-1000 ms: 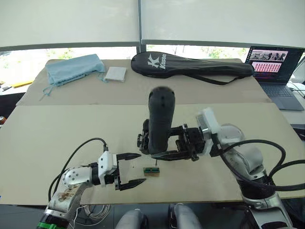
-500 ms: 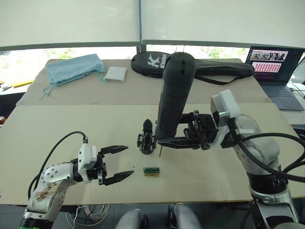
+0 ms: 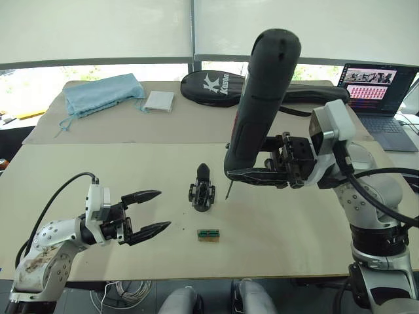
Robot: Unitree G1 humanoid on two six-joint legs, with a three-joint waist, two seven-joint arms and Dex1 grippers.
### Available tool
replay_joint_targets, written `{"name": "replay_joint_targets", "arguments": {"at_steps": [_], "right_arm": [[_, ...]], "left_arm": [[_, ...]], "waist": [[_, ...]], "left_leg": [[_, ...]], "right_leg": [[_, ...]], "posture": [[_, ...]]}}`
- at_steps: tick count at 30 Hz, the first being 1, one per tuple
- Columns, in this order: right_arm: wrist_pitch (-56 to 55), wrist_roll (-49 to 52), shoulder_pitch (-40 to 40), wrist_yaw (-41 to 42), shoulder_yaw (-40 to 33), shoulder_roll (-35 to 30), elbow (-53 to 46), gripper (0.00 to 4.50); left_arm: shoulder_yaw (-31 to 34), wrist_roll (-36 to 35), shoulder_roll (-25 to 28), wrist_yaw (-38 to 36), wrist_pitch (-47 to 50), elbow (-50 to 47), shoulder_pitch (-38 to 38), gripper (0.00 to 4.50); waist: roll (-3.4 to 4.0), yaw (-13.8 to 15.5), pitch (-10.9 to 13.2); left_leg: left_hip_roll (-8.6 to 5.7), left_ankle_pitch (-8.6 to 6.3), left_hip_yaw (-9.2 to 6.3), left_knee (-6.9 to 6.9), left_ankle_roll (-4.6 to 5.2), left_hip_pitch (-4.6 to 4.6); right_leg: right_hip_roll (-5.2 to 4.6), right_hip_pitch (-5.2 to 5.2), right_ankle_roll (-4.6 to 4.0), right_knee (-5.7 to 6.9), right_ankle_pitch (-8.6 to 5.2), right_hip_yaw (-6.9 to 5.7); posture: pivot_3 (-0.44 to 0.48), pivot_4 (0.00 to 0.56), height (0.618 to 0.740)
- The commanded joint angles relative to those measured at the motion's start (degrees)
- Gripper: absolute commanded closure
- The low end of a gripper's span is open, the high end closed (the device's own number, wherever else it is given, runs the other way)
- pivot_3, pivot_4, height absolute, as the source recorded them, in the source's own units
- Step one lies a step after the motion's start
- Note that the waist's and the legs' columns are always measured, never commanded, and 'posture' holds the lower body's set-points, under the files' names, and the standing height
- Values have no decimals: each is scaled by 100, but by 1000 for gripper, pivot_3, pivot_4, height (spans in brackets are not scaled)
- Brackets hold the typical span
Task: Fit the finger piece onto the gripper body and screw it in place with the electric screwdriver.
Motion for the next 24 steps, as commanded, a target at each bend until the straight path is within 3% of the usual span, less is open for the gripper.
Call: {"name": "replay_joint_targets", "arguments": {"at_steps": [1,10,24], "right_arm": [[-77,128,-392,-56,-276,50,116,2572],[-111,46,-882,-149,-125,421,528,2572],[-407,-470,-1201,-317,250,1365,874,2572]], "left_arm": [[43,2,-53,70,-7,20,-286,0],[-268,386,-417,244,-151,251,-853,0],[-469,712,-452,147,-182,372,-823,0]], "waist": [[0,-9,0],[0,-27,0],[1,-103,1]], "left_leg": [[0,0,0,-1,0,1],[0,1,2,-3,-2,-1],[2,5,2,-4,-9,-1]], "right_leg": [[1,0,0,0,0,0],[6,0,0,-11,0,-4],[24,-1,0,-8,0,-22]], "posture": [[0,150,740],[0,150,740],[0,150,740]]}}
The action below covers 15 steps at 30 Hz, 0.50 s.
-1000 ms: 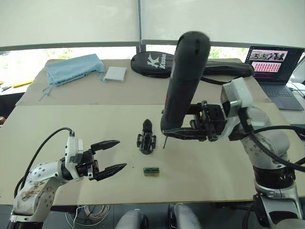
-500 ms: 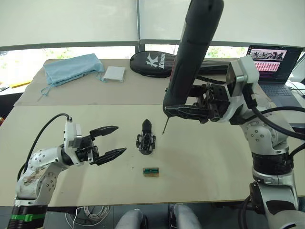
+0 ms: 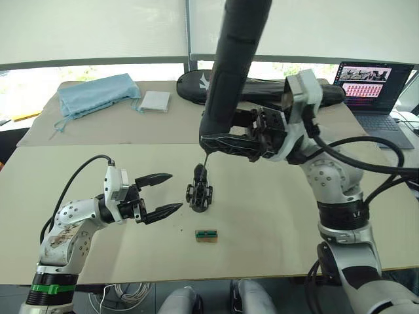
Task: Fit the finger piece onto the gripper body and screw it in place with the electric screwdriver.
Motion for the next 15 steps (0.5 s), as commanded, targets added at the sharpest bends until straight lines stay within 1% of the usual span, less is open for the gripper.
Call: {"name": "replay_joint_targets", "arguments": {"at_steps": [1,9,15], "right_arm": [[-256,-39,-248,-47,-24,174,-129,2572],[-386,-343,-197,-50,177,498,16,2572],[-487,-583,-152,65,332,594,209,2572]], "left_arm": [[0,51,-26,31,-107,-84,37,0],[-102,329,-210,54,-355,96,109,0],[-231,534,-201,-83,-586,401,37,0]], "waist": [[1,-13,0],[2,-41,1],[2,-52,1]], "left_leg": [[0,0,0,0,-1,0],[0,6,0,-1,-12,2],[0,8,0,-2,-16,3]], "right_leg": [[13,0,0,0,0,-5],[20,0,-1,3,0,-21],[23,-1,-4,13,-2,-22]], "posture": [[0,150,740],[0,150,740],[0,150,740]]}}
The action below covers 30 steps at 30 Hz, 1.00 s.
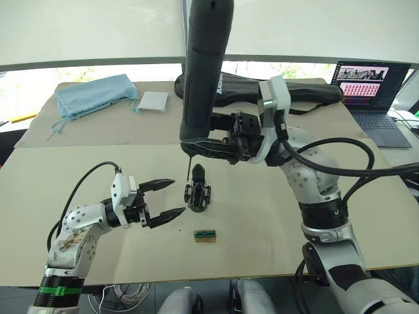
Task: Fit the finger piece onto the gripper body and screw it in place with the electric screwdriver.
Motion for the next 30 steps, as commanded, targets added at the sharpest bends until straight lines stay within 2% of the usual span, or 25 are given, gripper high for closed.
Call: {"name": "replay_joint_targets", "arguments": {"at_steps": [1,30], "right_arm": [[-278,-42,-65,90,-40,55,-41,2572],[-465,-328,174,481,205,123,209,2572]], "left_arm": [[-10,64,15,-82,-221,65,-67,0],[-190,153,-35,-45,-286,72,-116,0]], "waist": [[0,0,0],[0,-1,0]], "left_leg": [[0,0,0,0,0,0],[1,0,-1,1,0,0]], "right_leg": [[0,-1,0,13,0,-1],[-14,-4,-3,43,-3,8]], "posture": [[0,150,740],[0,150,740]]}}
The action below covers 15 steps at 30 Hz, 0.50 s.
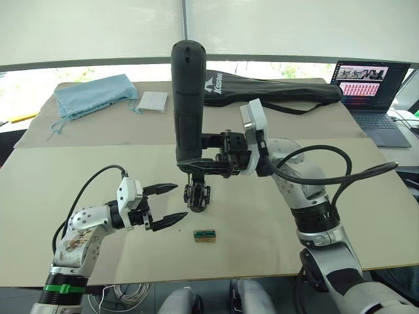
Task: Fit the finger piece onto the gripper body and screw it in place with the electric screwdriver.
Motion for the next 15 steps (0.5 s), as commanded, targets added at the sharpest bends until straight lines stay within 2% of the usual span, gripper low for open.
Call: {"name": "replay_joint_targets", "arguments": {"at_steps": [1,15], "right_arm": [[-199,45,-32,28,-71,53,-161,2572],[-193,-36,28,82,-67,39,-122,2572]], "left_arm": [[-11,23,-9,8,-107,-104,-58,0],[-29,66,-52,-4,-144,-61,-47,0]], "waist": [[0,0,0],[0,2,0]], "left_leg": [[0,0,0,0,0,0],[0,0,-1,0,0,0]], "right_leg": [[0,0,0,0,0,1],[-7,0,0,1,0,12]], "posture": [[0,150,740],[0,150,740]]}}
